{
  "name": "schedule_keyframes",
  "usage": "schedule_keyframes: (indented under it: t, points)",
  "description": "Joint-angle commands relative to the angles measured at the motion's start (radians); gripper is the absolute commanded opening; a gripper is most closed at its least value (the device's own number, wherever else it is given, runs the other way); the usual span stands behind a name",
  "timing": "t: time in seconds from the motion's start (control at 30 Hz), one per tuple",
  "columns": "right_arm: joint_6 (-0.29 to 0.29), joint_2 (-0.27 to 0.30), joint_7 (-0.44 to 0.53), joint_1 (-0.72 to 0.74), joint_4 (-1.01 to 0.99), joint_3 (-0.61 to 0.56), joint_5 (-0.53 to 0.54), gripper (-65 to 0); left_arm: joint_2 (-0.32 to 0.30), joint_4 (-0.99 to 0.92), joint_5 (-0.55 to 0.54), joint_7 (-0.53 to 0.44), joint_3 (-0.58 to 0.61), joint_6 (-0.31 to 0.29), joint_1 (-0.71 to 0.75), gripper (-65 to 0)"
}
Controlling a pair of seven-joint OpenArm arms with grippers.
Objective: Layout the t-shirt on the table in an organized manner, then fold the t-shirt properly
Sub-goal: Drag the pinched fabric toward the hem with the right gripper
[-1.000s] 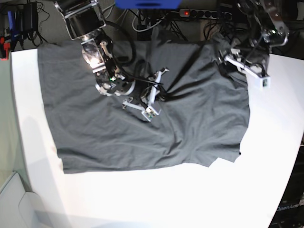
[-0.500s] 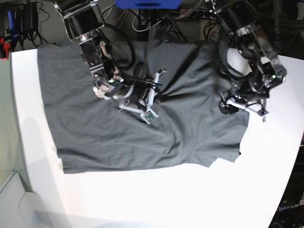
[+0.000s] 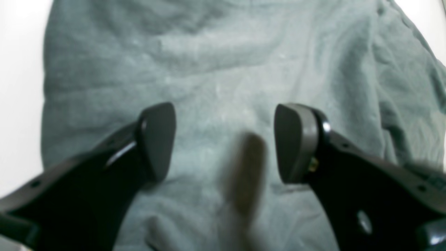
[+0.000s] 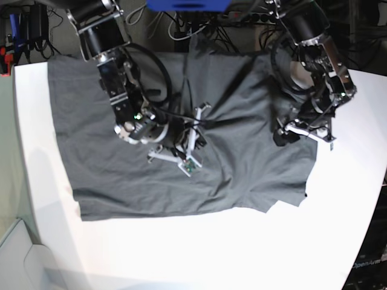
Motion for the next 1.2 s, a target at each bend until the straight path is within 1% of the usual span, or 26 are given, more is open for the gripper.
schedule_keyframes:
  t: [0.0, 0.17, 0.23, 0.33, 0.43, 0.53, 0.67, 0.73, 0.83, 0.87, 0.9, 1.0, 1.07, 1.17]
  points:
    - [-0.001, -0.008, 0.019, 0.032, 0.021, 0.002, 0.014, -65.0, 0.000, -0.009, 0.069, 0.076, -0.003, 0.037, 0.034, -20.7]
    - [-0.001, -0.014, 0.019, 0.104, 0.002, 0.002, 0.015, -65.0, -0.002, 0.040, 0.067, 0.075, -0.005, 0.036, 0.099, -20.7]
    - [-0.001, -0.037, 0.019, 0.158, -0.050, -0.018, 0.014, -65.0, 0.000, 0.050, 0.067, 0.075, -0.005, 0.036, 0.106, -20.7]
    - [-0.001, -0.048, 0.028, 0.237, -0.154, -0.058, 0.018, -65.0, 0.000, 0.050, 0.067, 0.075, -0.005, 0.036, 0.106, -20.7]
    - [-0.001, -0.089, 0.039, 0.314, -0.271, -0.090, 0.017, -65.0, 0.000, 0.050, 0.073, 0.075, -0.005, 0.036, 0.099, -20.7]
    - [-0.001, -0.132, 0.094, 0.398, -0.412, -0.090, 0.015, -64.6, 0.000, 0.050, 0.070, 0.075, -0.005, 0.036, 0.096, -20.7]
    - [-0.001, -0.175, 0.193, 0.503, -0.599, -0.089, 0.015, -55.7, 0.000, 0.050, 0.073, 0.075, -0.005, 0.036, 0.096, -20.7]
    - [-0.001, -0.181, 0.244, 0.540, -0.659, -0.089, 0.014, -50.9, 0.000, 0.050, 0.073, 0.075, -0.005, 0.036, 0.098, -20.7]
    - [-0.001, -0.190, 0.306, 0.587, -0.737, -0.084, 0.017, -41.7, 0.000, 0.050, 0.073, 0.075, -0.005, 0.036, 0.098, -20.7]
    - [-0.002, -0.190, 0.325, 0.598, -0.757, -0.083, 0.015, -39.8, 0.000, 0.050, 0.073, 0.075, -0.005, 0.036, 0.098, -20.7]
    - [-0.002, -0.190, 0.344, 0.607, -0.777, -0.083, 0.015, -38.5, 0.000, 0.050, 0.073, 0.075, 0.000, 0.036, 0.098, -20.7]
    - [-0.004, -0.190, 0.398, 0.616, -0.816, -0.083, 0.015, -38.3, 0.000, 0.050, 0.075, 0.075, 0.008, 0.036, 0.096, -20.7]
    - [-0.005, -0.190, 0.411, 0.616, -0.831, -0.083, 0.014, -38.2, -0.005, 0.050, 0.077, 0.075, 0.032, 0.036, 0.095, -20.7]
    - [-0.005, -0.190, 0.413, 0.615, -0.859, -0.083, 0.017, -38.4, -0.030, 0.046, 0.077, 0.075, 0.086, 0.036, 0.095, -20.7]
